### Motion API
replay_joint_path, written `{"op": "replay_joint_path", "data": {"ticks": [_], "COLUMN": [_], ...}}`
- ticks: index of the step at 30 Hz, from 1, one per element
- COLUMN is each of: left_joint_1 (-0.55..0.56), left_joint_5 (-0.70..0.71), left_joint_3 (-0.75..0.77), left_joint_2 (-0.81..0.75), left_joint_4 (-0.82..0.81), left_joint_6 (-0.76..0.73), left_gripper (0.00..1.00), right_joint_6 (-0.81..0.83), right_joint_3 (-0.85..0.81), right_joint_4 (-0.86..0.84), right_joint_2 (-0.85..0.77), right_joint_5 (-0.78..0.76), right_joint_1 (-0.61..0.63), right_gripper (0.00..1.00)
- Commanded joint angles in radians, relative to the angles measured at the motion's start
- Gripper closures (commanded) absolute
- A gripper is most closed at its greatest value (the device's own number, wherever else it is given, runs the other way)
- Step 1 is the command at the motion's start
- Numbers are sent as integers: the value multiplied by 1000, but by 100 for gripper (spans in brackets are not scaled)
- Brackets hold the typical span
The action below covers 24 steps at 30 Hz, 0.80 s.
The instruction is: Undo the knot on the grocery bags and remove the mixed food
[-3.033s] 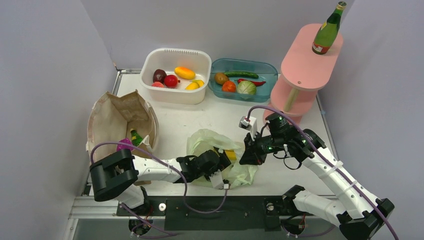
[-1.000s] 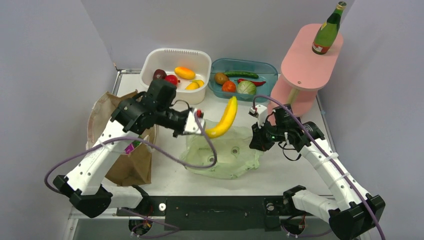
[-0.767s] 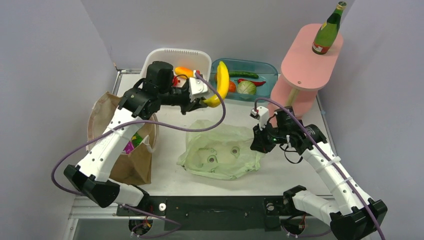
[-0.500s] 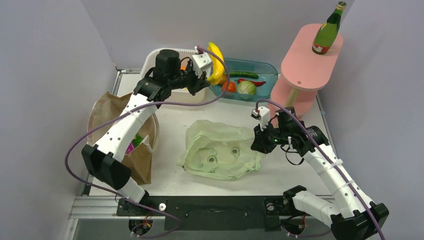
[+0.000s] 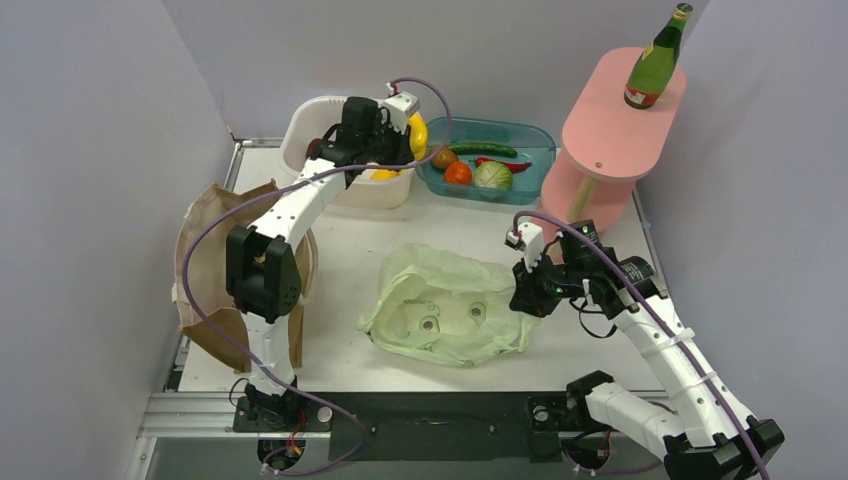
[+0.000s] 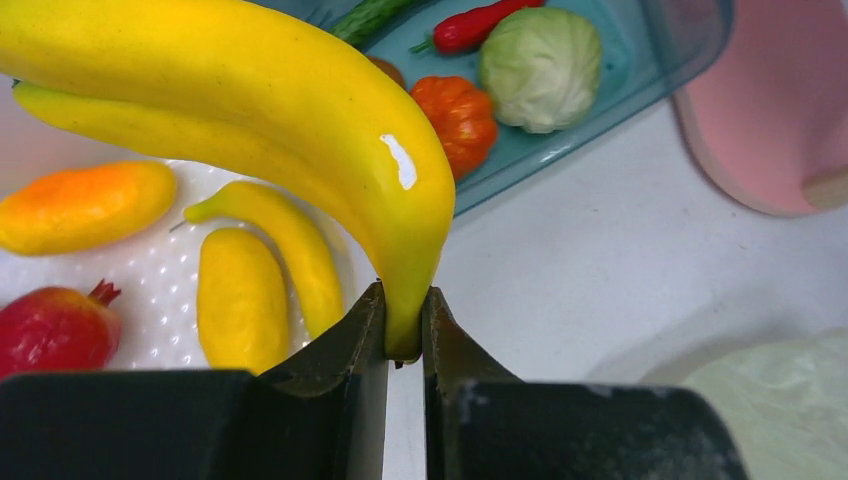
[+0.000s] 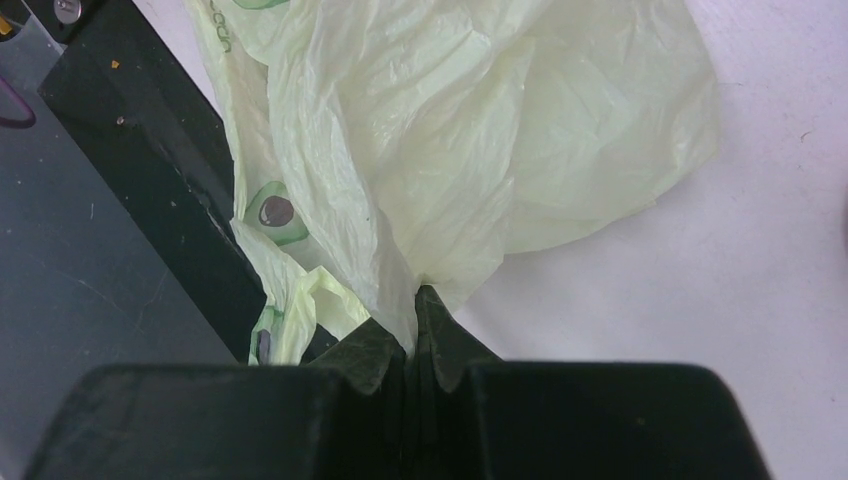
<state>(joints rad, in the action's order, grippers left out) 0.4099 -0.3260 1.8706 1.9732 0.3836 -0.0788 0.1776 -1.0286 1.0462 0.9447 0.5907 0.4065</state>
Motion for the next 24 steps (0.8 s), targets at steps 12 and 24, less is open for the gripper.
{"op": "replay_joint_path", "data": {"ticks": [12, 24], "left_joint_1": [-171, -183], "left_joint_5": [220, 11], "left_joint_3": [144, 106], "left_joint_2": [127, -205], "left_joint_4": [129, 196], "left_joint_6": [116, 3], "left_gripper": [52, 24], "right_joint_6": [-13, -157], "right_joint_3": [-41, -122], "right_joint_4": [-122, -331], "right_joint_2": [49, 134], "right_joint_5": [2, -78], "right_joint_1": [4, 24], "right_gripper": [100, 100]}}
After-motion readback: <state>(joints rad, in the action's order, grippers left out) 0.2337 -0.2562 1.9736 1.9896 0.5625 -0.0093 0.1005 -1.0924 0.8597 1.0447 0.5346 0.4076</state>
